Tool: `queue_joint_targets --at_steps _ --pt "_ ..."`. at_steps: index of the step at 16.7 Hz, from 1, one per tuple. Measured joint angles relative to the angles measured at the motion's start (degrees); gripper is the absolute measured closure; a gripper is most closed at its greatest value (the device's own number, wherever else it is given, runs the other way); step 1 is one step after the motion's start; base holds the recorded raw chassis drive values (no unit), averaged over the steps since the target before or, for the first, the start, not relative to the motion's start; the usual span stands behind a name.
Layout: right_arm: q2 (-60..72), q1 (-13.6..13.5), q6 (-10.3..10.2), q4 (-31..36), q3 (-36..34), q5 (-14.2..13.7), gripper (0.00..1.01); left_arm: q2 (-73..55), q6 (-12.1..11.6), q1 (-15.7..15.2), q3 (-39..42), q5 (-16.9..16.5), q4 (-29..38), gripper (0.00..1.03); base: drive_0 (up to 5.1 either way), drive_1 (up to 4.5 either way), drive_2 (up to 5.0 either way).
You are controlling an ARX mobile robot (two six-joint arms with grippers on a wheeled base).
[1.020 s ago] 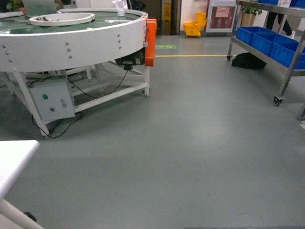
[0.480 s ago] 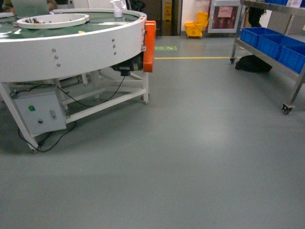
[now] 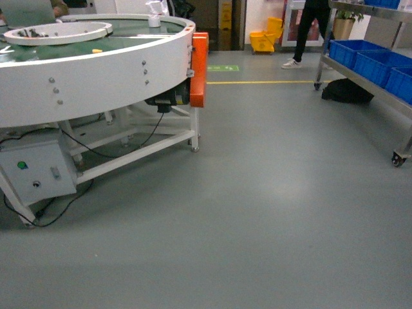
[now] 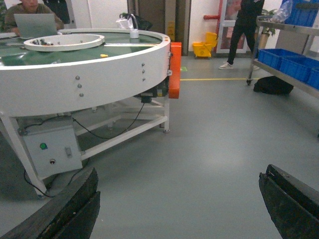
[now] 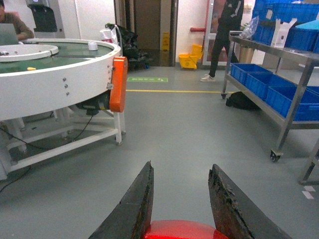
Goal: Pick red block from blue box to shelf
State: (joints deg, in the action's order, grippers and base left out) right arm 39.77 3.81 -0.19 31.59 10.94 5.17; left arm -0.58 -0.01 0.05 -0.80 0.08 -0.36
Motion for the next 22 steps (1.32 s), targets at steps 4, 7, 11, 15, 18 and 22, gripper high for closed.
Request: queue_joint_targets --at_steps 4,7,11,15,18,22 --pt "0.24 0.00 0.00 0.15 0.02 0.02 0.74 0.00 0.00 0.04 0.00 0.07 -0.11 0.05 -1.6 2.66 -5.9" --pt "0.42 0.00 0.00 -0.37 0.00 0.00 0.74 0.00 0.00 0.07 0.00 -0.09 -0.07 0.05 -1.6 2.66 -5.9" --pt "0.00 0.11 0.00 -0.07 0.00 -0.17 0.74 0.00 0.00 0.00 0.00 -0.04 0.15 0.05 -1.6 2.66 -5.9" --pt "0.00 0.11 0.00 -0.04 0.00 -0.17 0.74 0.00 0.00 0.00 0.00 -0.04 0.15 0.05 -1.5 -0.42 -2.6" --pt "-0.13 0.11 0.00 0.02 0.00 -0.17 0.74 0.00 0.00 0.00 0.00 -0.07 0.42 0.05 -1.5 -1.47 -1.5" --pt "-0.13 0.11 0.00 -0.09 0.00 -0.17 0.74 0.00 -0.02 0.02 0.00 -0.07 0.37 0.05 -1.5 -1.47 -1.5"
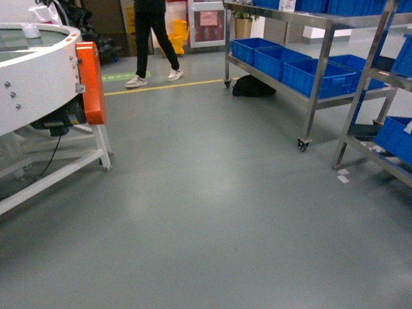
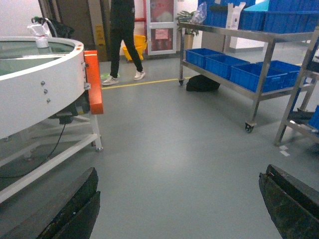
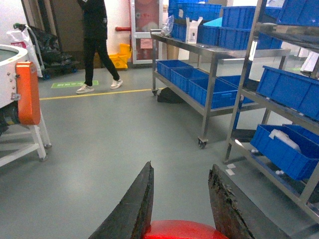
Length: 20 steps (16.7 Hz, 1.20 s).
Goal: Pick red block from blue box to shelf
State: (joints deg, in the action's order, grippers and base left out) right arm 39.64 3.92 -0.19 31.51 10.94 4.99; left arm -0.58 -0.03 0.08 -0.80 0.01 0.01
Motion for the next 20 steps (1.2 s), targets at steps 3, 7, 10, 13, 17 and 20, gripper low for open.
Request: queue_joint_targets --at_steps 3,7,10,13,17,20 --pt "0.00 0.00 0.00 0.15 0.00 0.02 0.74 0.00 0.02 -0.02 0.00 0.02 -0.31 0.05 -1.5 -1.47 -1.5" --pt "0.24 0.00 0.00 0.11 0.00 0.02 0.74 0.00 0.00 -0.02 0.00 -0.02 -0.04 0.05 -1.5 -1.47 -1.5" --pt "0.07 -0.04 0.00 0.13 0.00 0.00 0.74 0.00 0.00 -0.02 0.00 -0.02 -0.20 0.05 -1.5 -1.47 -1.5" --pt "0.11 -0.11 0.00 0.20 0.00 0.17 0.74 0.00 0.02 -0.07 0.00 0.17 -0.22 0.05 -1.5 -1.47 -1.5" --pt "0.15 -0.11 0.00 0.09 0.00 0.15 0.74 0.00 0.02 -0.07 0.00 0.04 -0.28 0.05 -1.5 -1.47 -1.5" --pt "0.24 -0.11 0.00 0.11 0.00 0.17 0.74 0.00 0.02 -0.07 0.00 0.02 -0.20 0.05 -1.5 -1.47 -1.5"
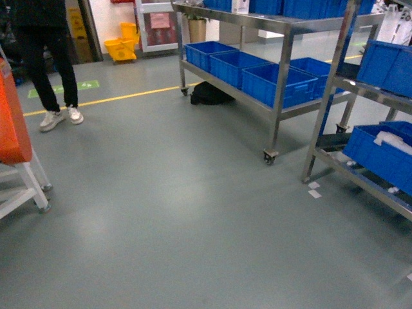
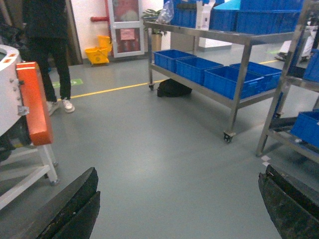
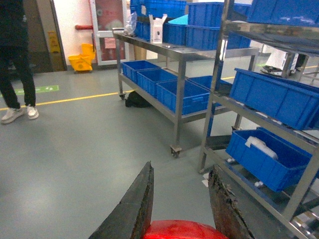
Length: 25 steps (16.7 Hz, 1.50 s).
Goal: Pick red block from blue box to shelf
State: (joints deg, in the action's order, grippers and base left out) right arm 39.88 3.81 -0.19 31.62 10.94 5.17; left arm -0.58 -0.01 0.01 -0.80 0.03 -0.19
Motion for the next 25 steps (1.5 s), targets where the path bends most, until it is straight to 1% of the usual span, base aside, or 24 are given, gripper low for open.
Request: queue_joint_targets --at_steps 25 --pt "0.02 0.00 0.00 -0.15 0.00 -0.02 0.74 0.00 0.00 0.04 0.00 0.02 -0.13 0.05 -1.4 -1.39 -1.4"
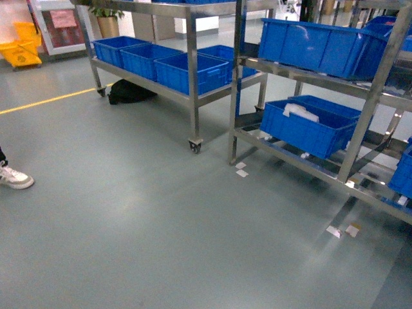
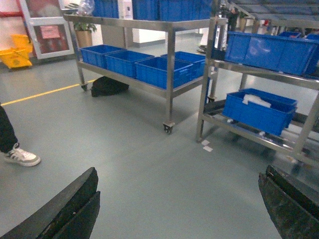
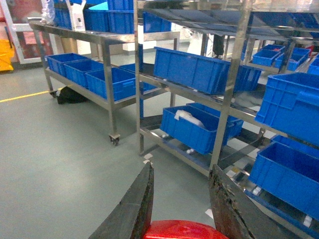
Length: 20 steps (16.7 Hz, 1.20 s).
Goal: Pick red block from blue box to shelf
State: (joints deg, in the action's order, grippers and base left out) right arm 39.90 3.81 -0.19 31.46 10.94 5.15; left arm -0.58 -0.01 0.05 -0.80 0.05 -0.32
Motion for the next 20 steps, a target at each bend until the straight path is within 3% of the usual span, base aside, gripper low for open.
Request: queue_joint_targets --at_steps 20 --pt "0.09 0.07 0.00 0.07 0.07 0.04 0.74 0.00 -0.02 0.02 0.00 -0.04 -0.15 0.05 -0.4 -0.38 -0.4"
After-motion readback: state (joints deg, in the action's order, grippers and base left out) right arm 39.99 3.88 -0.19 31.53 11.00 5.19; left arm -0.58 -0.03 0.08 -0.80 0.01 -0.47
